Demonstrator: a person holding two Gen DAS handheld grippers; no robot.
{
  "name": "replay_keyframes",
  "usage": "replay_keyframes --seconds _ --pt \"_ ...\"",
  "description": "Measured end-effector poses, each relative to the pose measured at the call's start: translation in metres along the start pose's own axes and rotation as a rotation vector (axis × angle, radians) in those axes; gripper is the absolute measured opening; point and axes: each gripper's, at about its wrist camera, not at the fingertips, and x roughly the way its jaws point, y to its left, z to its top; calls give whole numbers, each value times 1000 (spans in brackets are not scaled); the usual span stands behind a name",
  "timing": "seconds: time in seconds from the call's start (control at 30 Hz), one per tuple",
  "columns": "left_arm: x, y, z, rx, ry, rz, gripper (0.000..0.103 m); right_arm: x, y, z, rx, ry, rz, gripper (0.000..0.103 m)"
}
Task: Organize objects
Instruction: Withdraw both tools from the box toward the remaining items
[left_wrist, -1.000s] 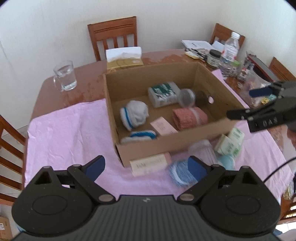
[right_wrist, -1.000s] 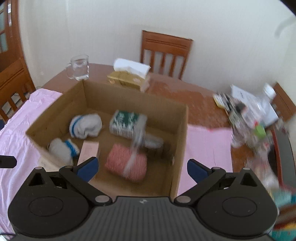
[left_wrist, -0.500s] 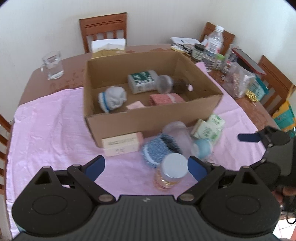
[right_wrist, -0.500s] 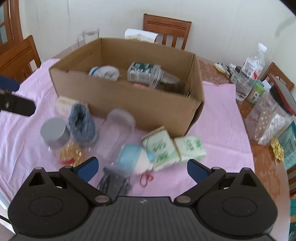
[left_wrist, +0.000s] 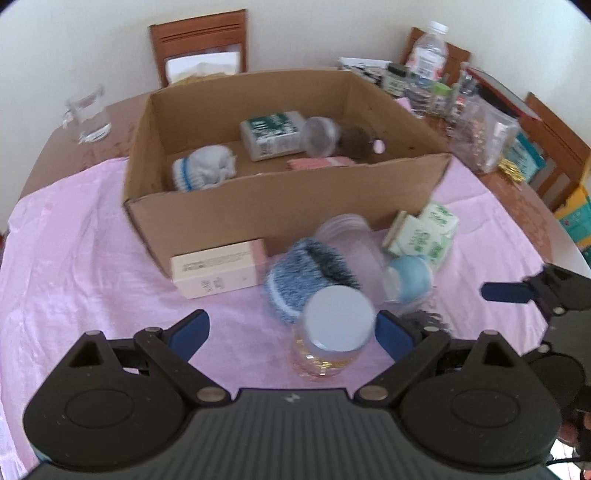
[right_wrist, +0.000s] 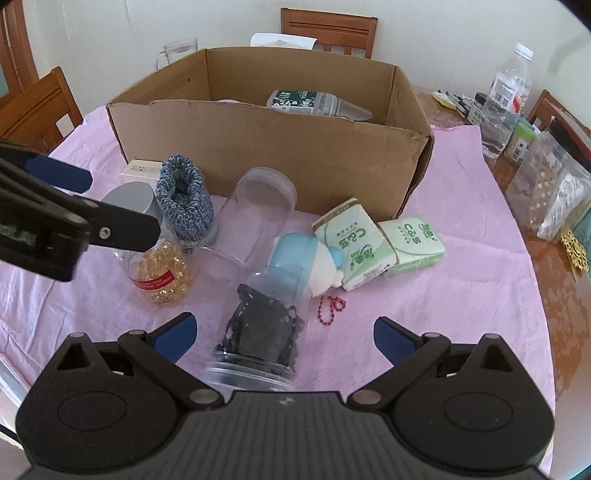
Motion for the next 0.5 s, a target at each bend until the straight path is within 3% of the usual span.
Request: replay_keyframes --seconds 0.27,0.5 --pt "-11 39 -5 -94 -28 35 96 6 0 -3 3 17 -1 103" --pt "-11 83 -16 -179 -4 169 96 11 1 -6 1 41 -5 103"
